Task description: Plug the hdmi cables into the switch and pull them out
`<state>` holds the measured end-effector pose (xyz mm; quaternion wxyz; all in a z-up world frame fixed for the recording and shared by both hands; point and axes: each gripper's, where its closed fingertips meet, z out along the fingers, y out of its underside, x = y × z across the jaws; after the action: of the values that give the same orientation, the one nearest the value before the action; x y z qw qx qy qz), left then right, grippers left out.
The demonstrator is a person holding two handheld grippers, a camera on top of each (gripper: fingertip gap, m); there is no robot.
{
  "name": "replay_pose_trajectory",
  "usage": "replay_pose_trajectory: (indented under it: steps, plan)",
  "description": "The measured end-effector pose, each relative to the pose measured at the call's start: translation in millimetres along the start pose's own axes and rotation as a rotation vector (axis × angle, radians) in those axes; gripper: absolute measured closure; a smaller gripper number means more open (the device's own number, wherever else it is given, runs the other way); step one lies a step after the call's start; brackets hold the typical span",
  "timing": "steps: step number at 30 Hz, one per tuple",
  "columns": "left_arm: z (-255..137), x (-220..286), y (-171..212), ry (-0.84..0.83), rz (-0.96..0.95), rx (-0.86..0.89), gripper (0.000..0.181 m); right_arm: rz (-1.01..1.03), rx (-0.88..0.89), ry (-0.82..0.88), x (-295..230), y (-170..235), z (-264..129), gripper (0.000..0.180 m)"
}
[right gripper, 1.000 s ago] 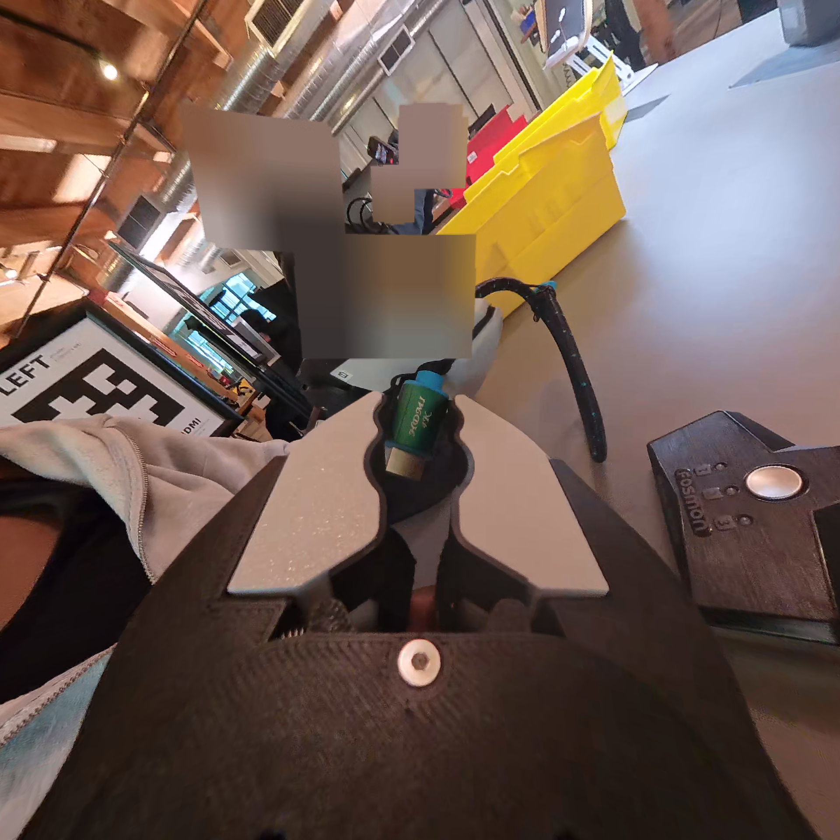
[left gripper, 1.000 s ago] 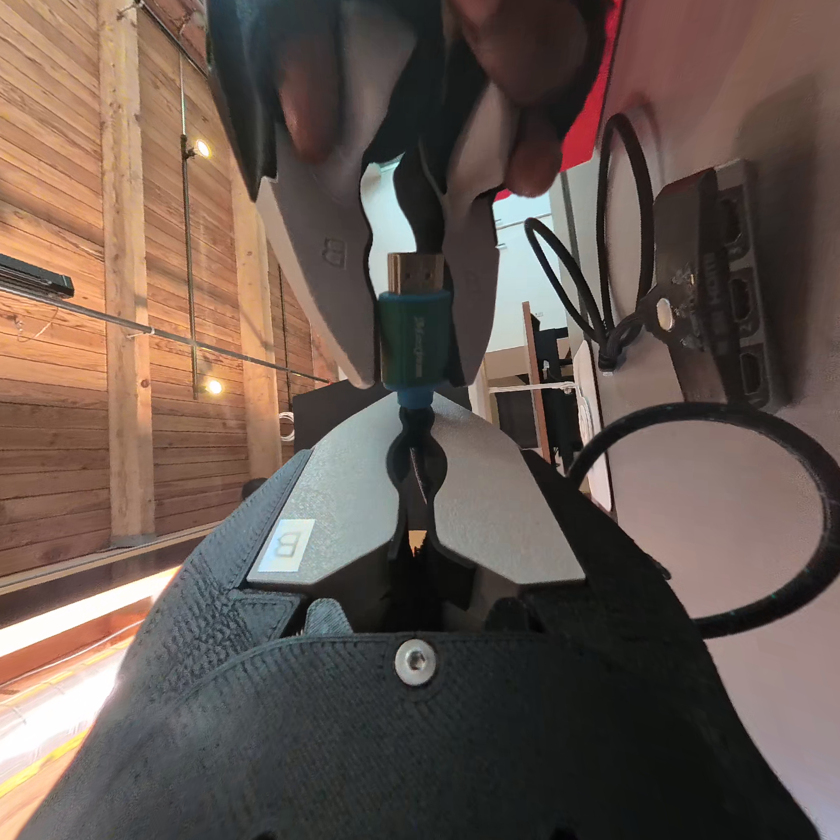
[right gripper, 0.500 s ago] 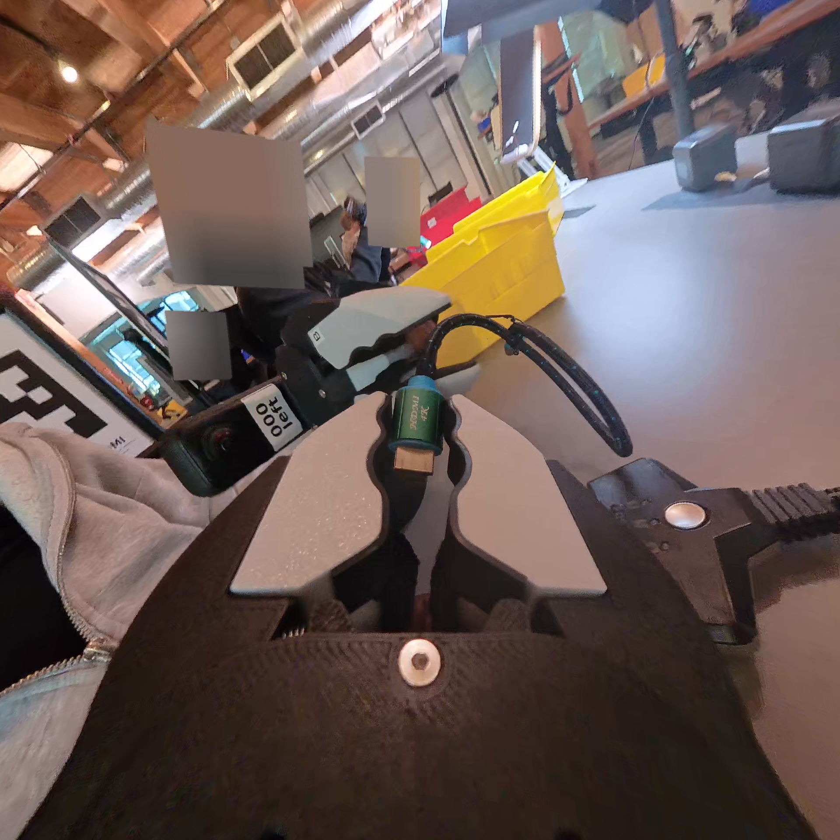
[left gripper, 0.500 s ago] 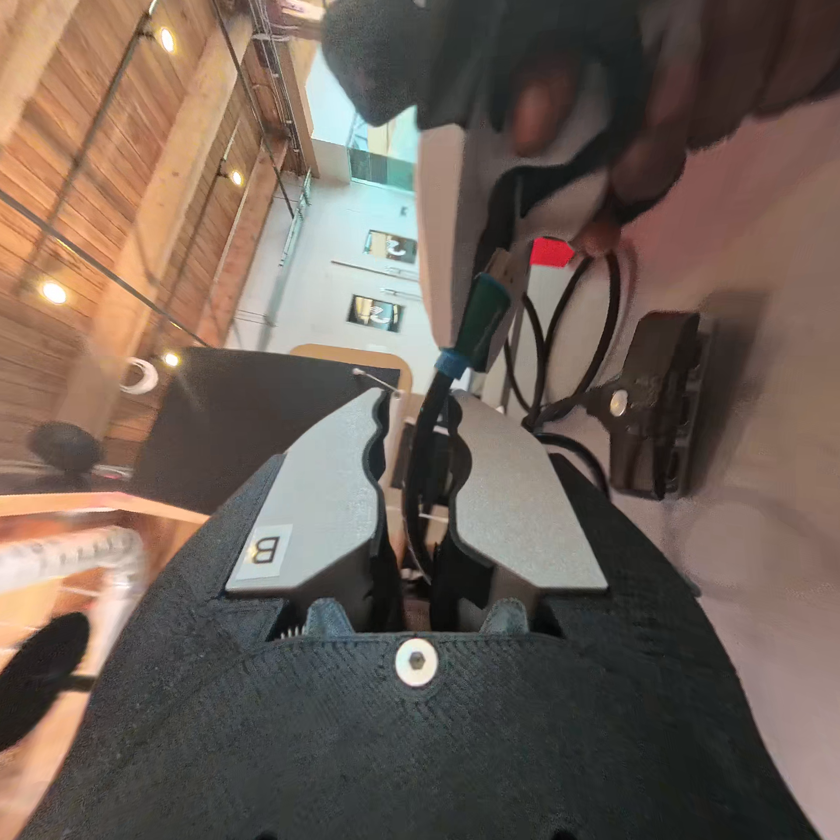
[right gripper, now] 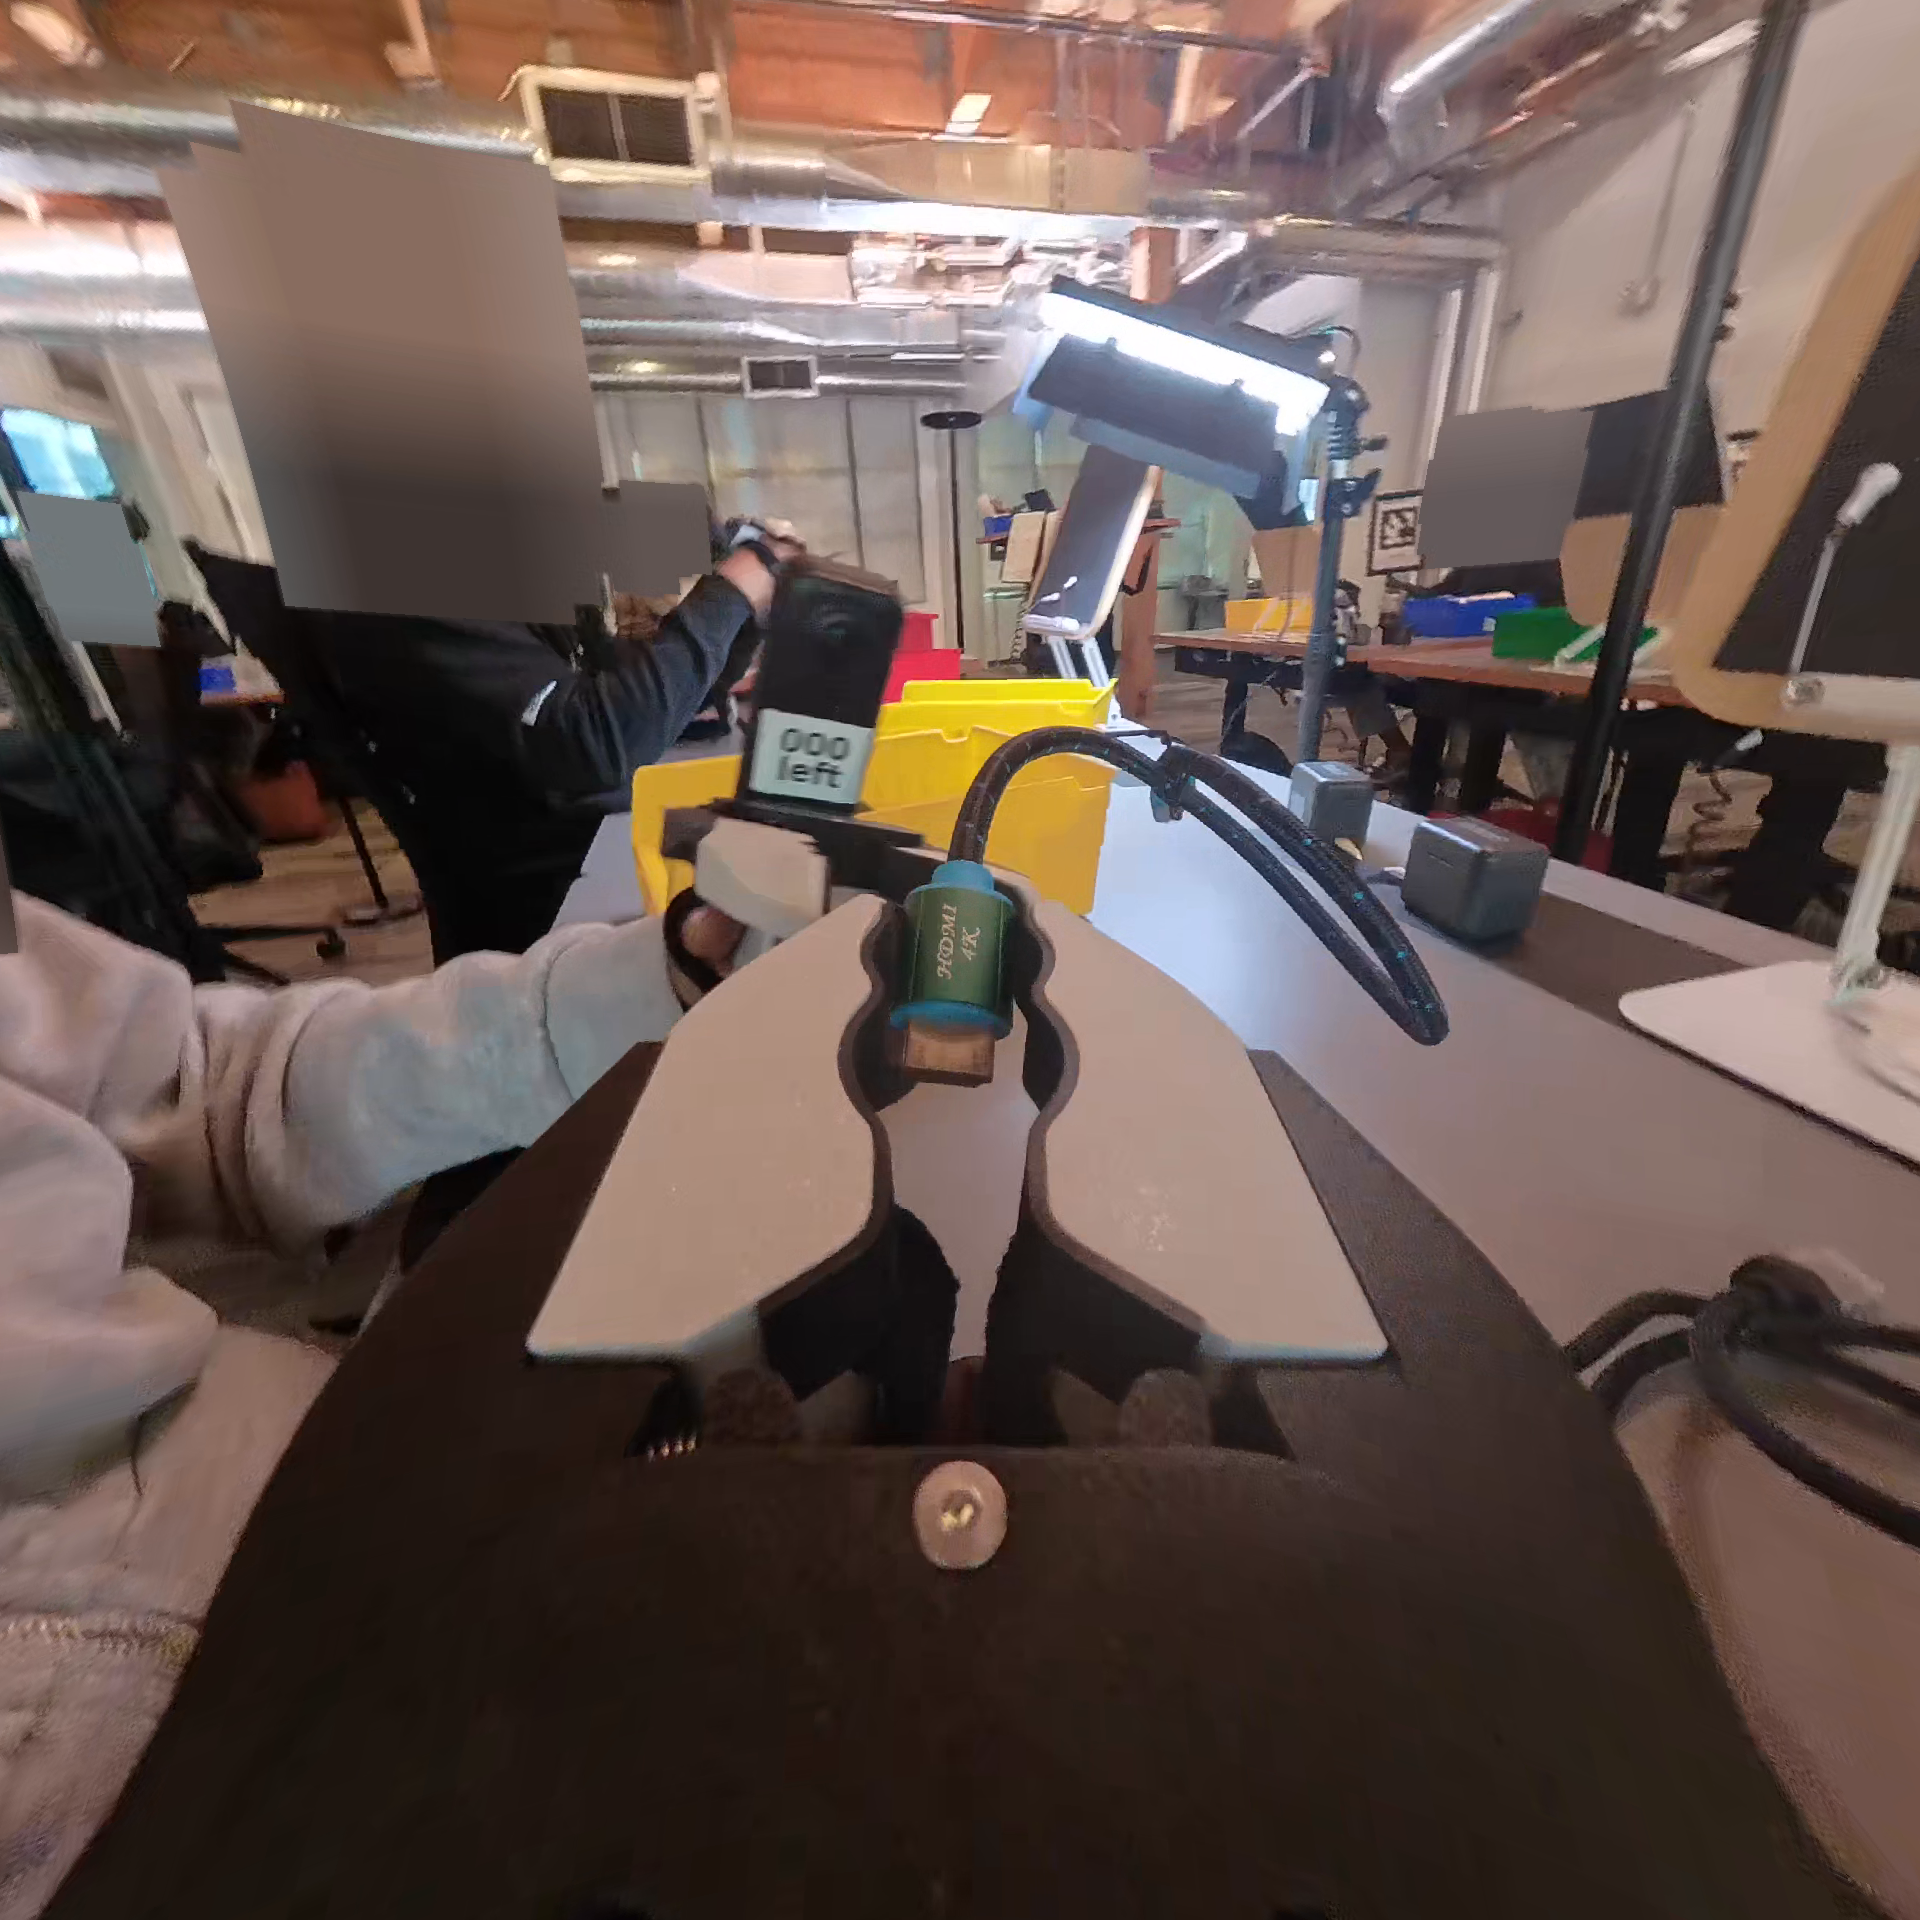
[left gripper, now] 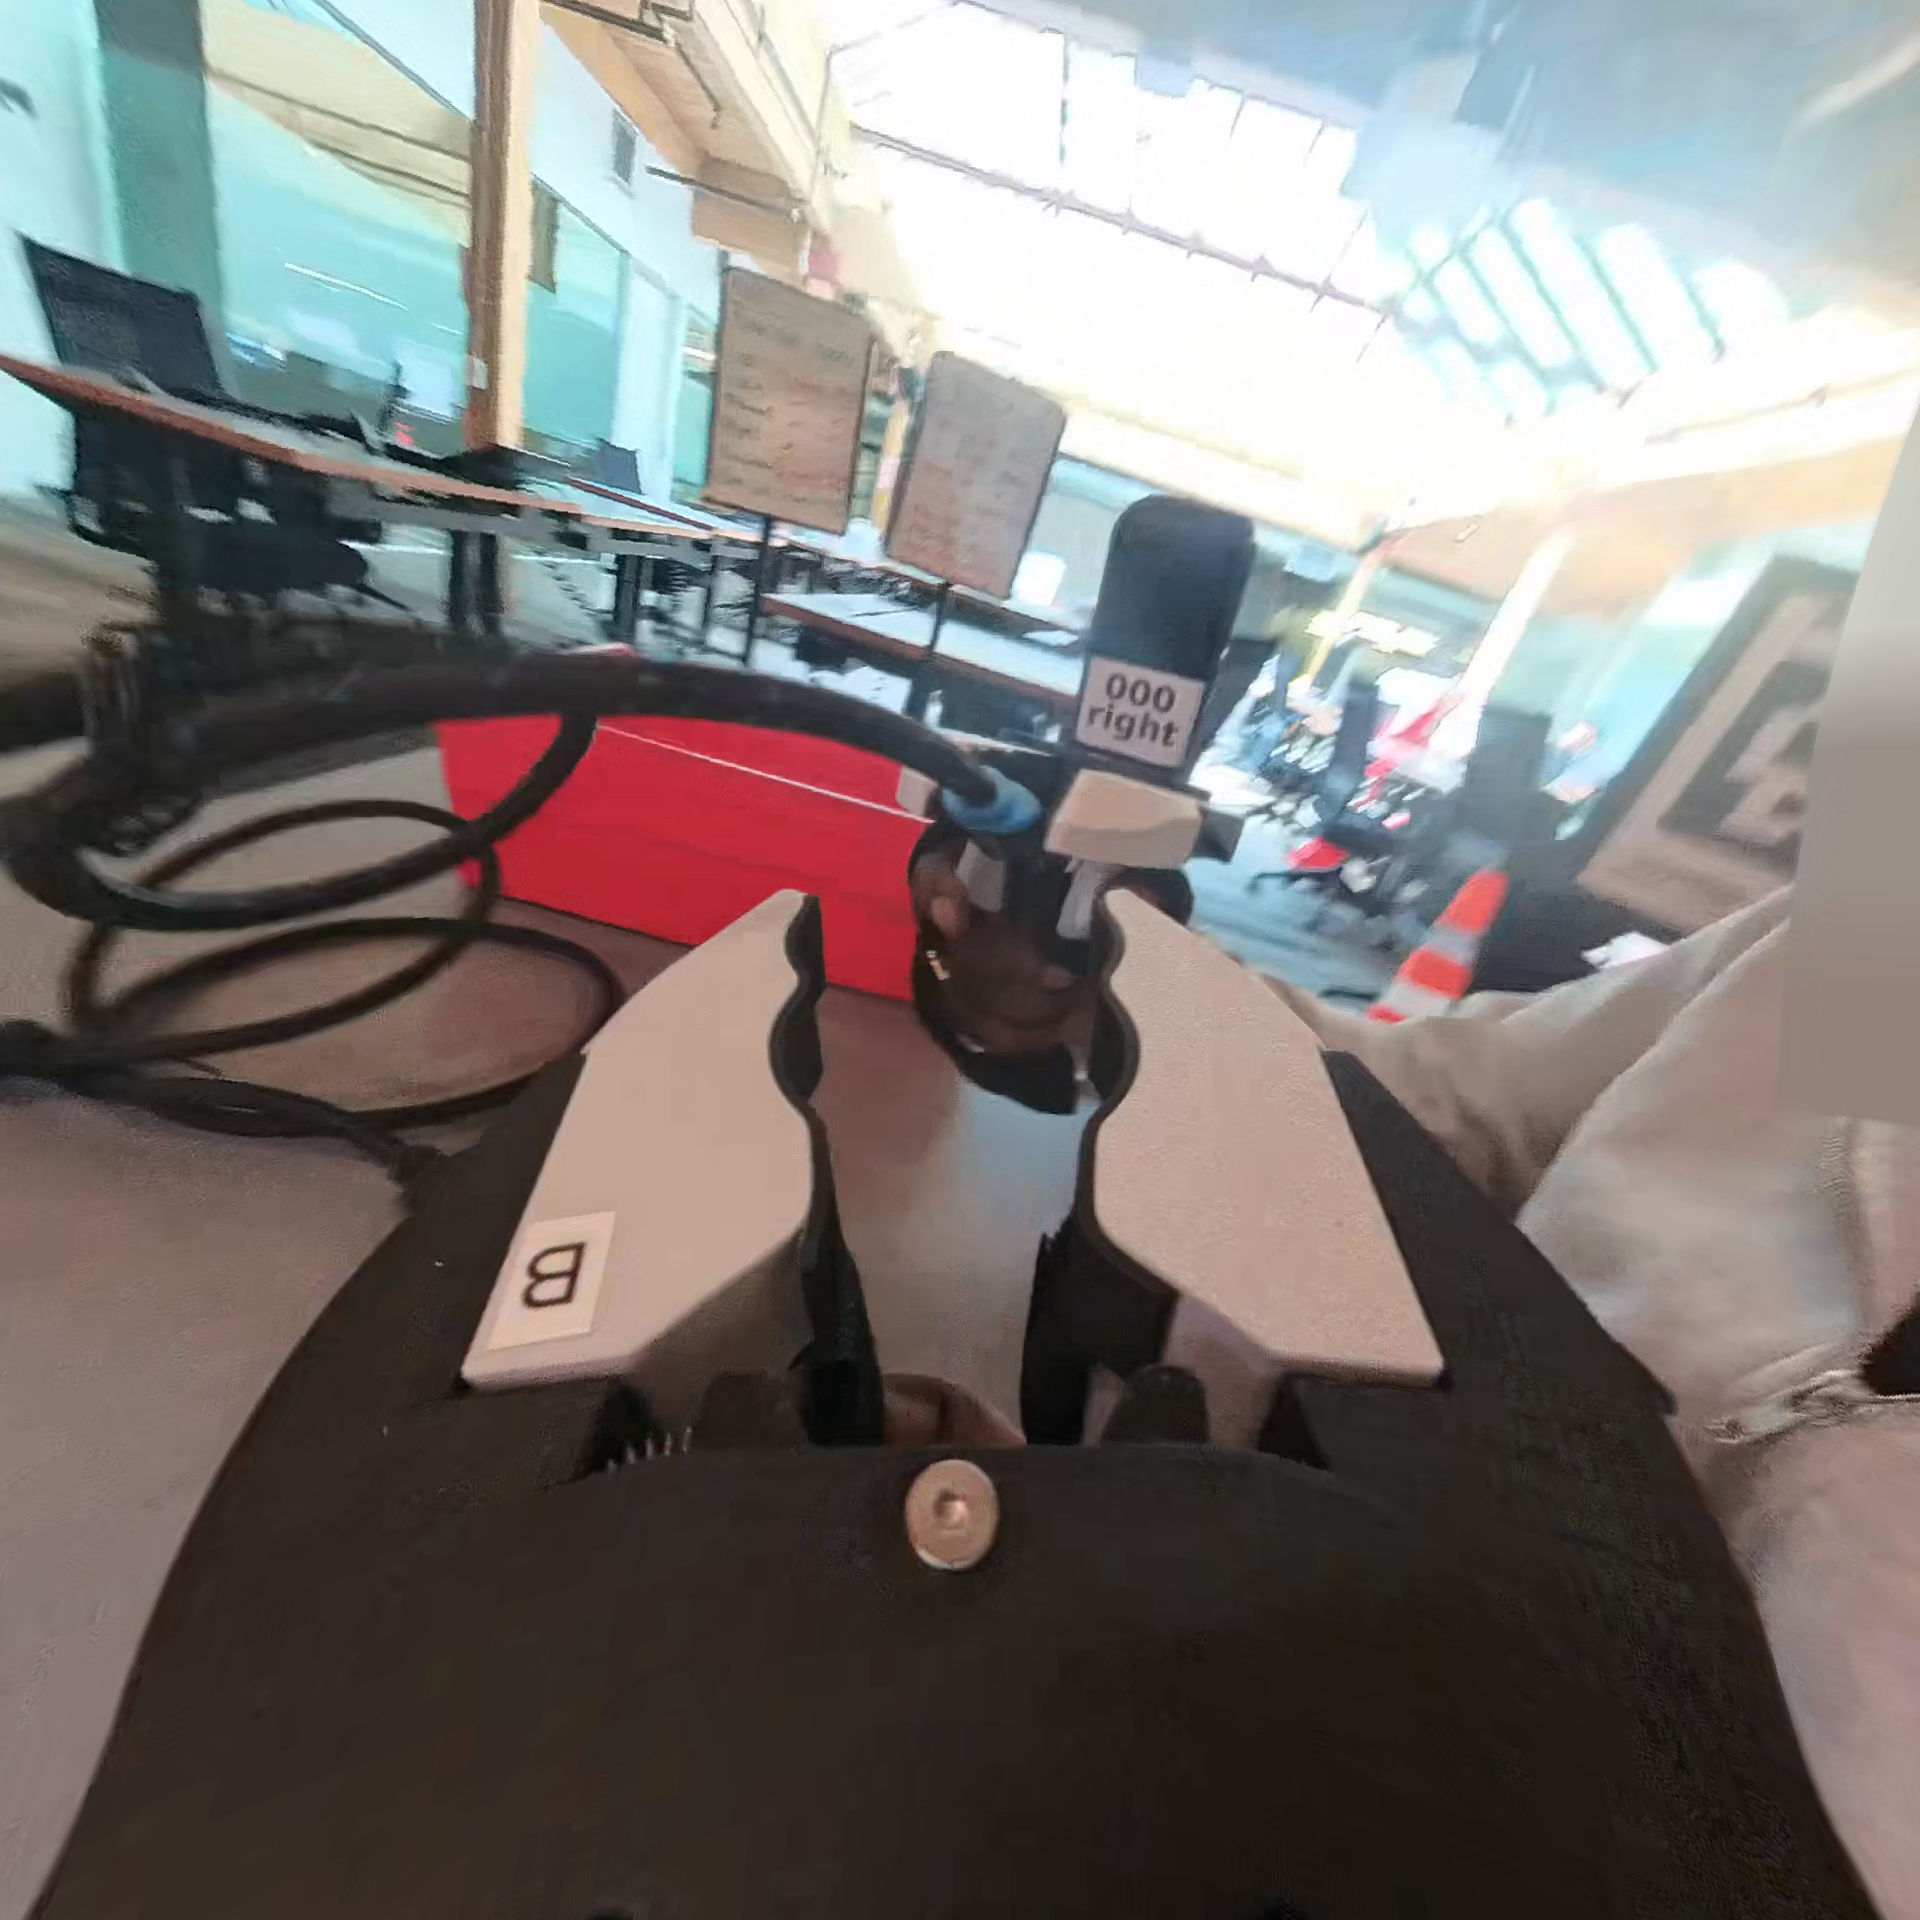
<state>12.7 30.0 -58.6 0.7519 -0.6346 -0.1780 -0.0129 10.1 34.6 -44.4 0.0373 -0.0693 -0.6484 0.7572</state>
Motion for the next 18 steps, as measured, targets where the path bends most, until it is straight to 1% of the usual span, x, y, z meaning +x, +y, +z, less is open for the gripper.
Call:
replay_pose_trajectory:
  steps: [3,7,8,12,16,18]
  plan:
    - [2,11,2,0.120,-0.120,0.010,0.133,-0.105,-0.061,-0.048,-13,7,4,0.158]
    - [4,17,4,0.175,-0.172,0.011,0.130,-0.240,-0.171,-0.091,-28,27,12,0.158]
    - [4,17,3,0.173,-0.170,0.017,0.138,-0.256,-0.178,-0.090,-29,29,13,0.158]
    - [3,17,5,0.174,-0.145,0.006,0.160,-0.250,-0.188,-0.108,-31,30,12,0.158]
    - [2,18,3,0.162,-0.106,0.019,0.164,-0.257,-0.208,-0.107,-31,33,13,0.159]
    - [2,16,2,0.154,-0.116,0.024,0.159,-0.251,-0.207,-0.111,-31,33,13,0.159]
